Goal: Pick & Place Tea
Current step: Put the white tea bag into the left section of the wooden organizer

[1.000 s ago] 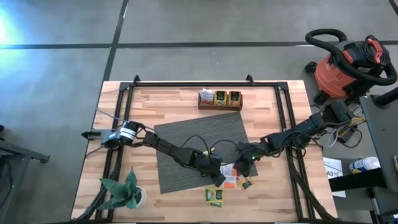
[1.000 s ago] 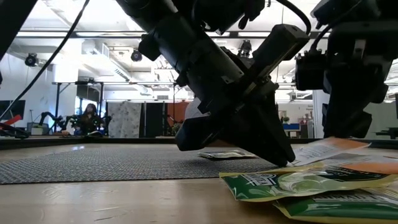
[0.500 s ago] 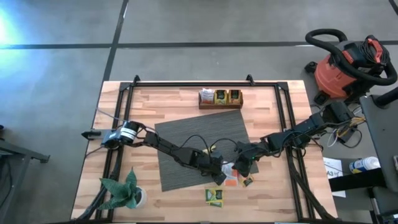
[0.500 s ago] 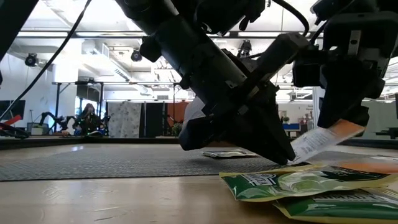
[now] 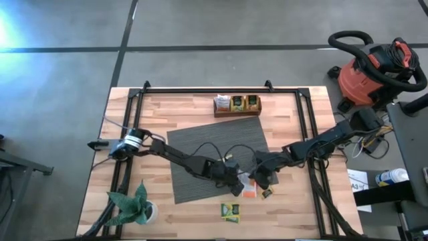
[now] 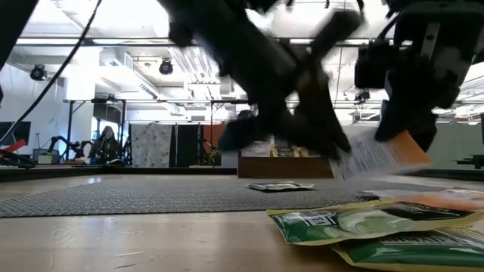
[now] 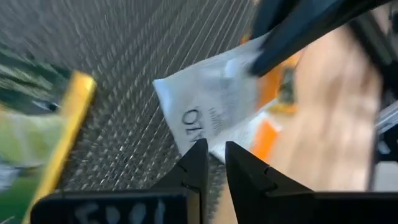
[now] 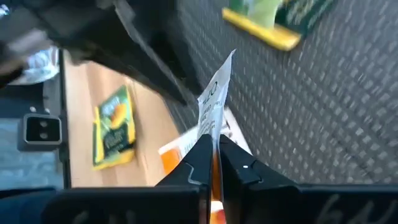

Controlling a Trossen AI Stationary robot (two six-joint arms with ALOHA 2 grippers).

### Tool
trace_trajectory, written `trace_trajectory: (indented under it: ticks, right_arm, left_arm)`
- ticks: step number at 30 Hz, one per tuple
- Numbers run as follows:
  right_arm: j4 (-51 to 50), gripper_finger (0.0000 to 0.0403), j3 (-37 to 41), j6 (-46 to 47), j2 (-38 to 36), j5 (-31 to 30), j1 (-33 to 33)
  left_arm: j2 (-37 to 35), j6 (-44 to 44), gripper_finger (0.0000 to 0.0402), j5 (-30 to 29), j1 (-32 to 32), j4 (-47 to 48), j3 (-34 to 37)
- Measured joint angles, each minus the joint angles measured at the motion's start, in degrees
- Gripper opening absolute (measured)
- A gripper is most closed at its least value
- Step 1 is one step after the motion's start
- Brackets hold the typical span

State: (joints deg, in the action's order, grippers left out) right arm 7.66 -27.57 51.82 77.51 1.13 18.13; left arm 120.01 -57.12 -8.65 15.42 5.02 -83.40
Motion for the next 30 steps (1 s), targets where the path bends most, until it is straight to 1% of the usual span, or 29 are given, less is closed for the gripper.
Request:
trace_trajectory:
  ticks: [3,5,7,10,12,13,14,16,18,21,24,26,27,30]
  right_arm:
    - [-1.5,0.001,0.0,-1.2,-4.7,-3.8,0.0]
    - [-3.0,0.0009,0.0,-1.7,-8.9,-7.8,0.2]
    - [-4.8,0.0009,0.0,-2.0,-13.8,-13.7,0.5]
    - [-4.8,0.0009,0.1,-3.1,-21.1,-24.4,1.5]
    - [-3.4,0.0009,0.1,-4.9,-25.6,-31.1,2.2]
    - [-1.8,0.0009,0.1,-6.9,-27.4,-33.2,2.3]
    - [-0.5,0.0009,0.1,-9.5,-29.1,-34.1,2.3]
    - [3.8,0.0009,0.1,-14.9,-31.2,-34.4,2.2]
    - [6.8,0.001,-0.3,-18.6,-32.2,-34.5,2.1]
    - [8.2,0.0011,-1.1,-19.4,-31.6,-34.7,1.3]
    - [8.1,0.0012,-2.2,-19.6,-30.2,-35.1,0.9]
    - [8.3,0.0012,-2.9,-20.1,-29.2,-35.4,1.0]
    - [8.3,0.0012,-3.2,-20.3,-28.6,-35.7,1.0]
    - [10.7,0.0012,-4.0,-20.6,-27.5,-36.9,0.9]
  left_arm:
    - [-4.4,0.3,0.0051,-6.1,0.9,3.6,0.0]
    - [-7.5,0.3,0.0051,-13.2,1.9,6.7,0.4]
    - [-10.8,-0.1,0.0051,-22.5,3.4,9.4,0.5]
    - [-15.8,-1.6,0.0051,-35.3,5.3,11.7,0.5]
    - [-18.9,-2.6,0.0051,-40.7,5.8,10.9,1.1]
    - [-20.2,-2.8,0.0051,-42.4,5.7,10.2,1.8]
    - [-21.3,-2.6,0.0051,-43.6,5.3,8.1,2.4]
    - [-23.5,-0.7,0.0051,-43.8,4.3,2.8,4.4]
    - [-25.1,1.9,0.0051,-41.3,2.6,-4.6,6.6]
    - [-26.7,5.3,0.0058,-32.9,-0.6,-17.0,10.4]
    - [-27.3,6.2,0.0078,-25.0,-3.9,-27.5,13.4]
    - [-27.5,6.1,0.0092,-20.3,-6.0,-30.8,14.5]
    - [-27.5,6.0,0.0098,-18.5,-6.8,-31.1,14.9]
    - [-27.6,5.2,0.0111,-15.6,-8.3,-31.0,15.6]
